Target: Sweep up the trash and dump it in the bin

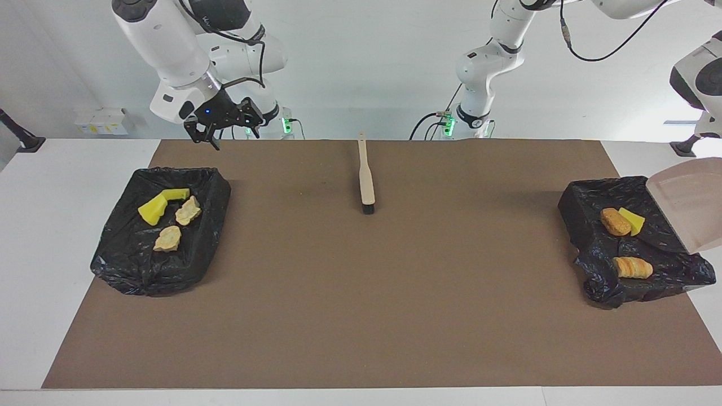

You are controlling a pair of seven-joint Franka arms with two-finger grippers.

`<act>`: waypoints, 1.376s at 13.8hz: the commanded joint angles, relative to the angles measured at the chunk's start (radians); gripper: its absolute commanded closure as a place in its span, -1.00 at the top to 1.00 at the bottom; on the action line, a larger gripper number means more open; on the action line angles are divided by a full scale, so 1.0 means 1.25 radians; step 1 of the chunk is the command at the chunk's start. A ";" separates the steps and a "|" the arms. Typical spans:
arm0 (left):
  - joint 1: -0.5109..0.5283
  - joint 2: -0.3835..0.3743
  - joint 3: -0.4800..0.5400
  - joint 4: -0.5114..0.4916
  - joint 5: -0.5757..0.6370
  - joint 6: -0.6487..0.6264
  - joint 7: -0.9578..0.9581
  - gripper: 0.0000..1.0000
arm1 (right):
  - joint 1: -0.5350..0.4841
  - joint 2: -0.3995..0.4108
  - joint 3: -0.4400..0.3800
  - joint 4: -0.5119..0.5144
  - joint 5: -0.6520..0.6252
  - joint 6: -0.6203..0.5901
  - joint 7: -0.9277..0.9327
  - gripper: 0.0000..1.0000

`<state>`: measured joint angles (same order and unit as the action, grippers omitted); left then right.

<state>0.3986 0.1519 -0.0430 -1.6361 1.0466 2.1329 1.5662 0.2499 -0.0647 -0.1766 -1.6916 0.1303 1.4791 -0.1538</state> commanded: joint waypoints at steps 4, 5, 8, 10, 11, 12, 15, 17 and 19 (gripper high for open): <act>-0.046 -0.031 -0.005 -0.024 -0.165 -0.111 -0.011 -1.00 | -0.008 0.000 -0.012 0.009 -0.067 -0.004 -0.012 1.00; -0.076 -0.036 -0.004 -0.024 -0.228 -0.171 -0.014 -1.00 | -0.025 0.008 -0.011 0.011 -0.077 0.002 -0.019 1.00; -0.113 -0.034 -0.006 -0.030 -0.379 -0.199 -0.018 -1.00 | -0.033 0.004 -0.011 0.009 -0.074 0.038 -0.010 1.00; -0.152 -0.032 -0.005 -0.043 -0.471 -0.201 -0.033 -1.00 | -0.035 0.011 -0.013 0.011 -0.078 0.038 -0.010 1.00; -0.173 -0.032 -0.005 -0.050 -0.490 -0.202 -0.074 -1.00 | -0.035 0.012 -0.013 0.012 -0.092 0.041 -0.008 1.00; -0.203 -0.033 -0.005 -0.064 -0.507 -0.202 -0.123 -1.00 | -0.027 0.014 -0.012 0.020 -0.124 0.046 -0.011 1.00; -0.283 -0.045 -0.005 -0.127 -0.560 -0.198 -0.277 -1.00 | -0.034 0.052 -0.012 0.090 -0.126 0.034 -0.011 1.00; -0.311 -0.026 -0.005 -0.167 -0.614 -0.175 -0.391 -1.00 | -0.056 0.058 -0.004 0.103 -0.126 0.010 -0.010 1.00; -0.369 -0.007 -0.005 -0.209 -0.638 -0.109 -0.515 -1.00 | -0.084 0.048 0.010 0.102 -0.123 0.016 -0.005 1.00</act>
<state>-0.0045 0.1471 -0.0682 -1.8316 0.2805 1.9205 1.0474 0.1883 -0.0122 -0.1900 -1.5943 -0.0154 1.5166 -0.1538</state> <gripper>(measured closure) 0.692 0.000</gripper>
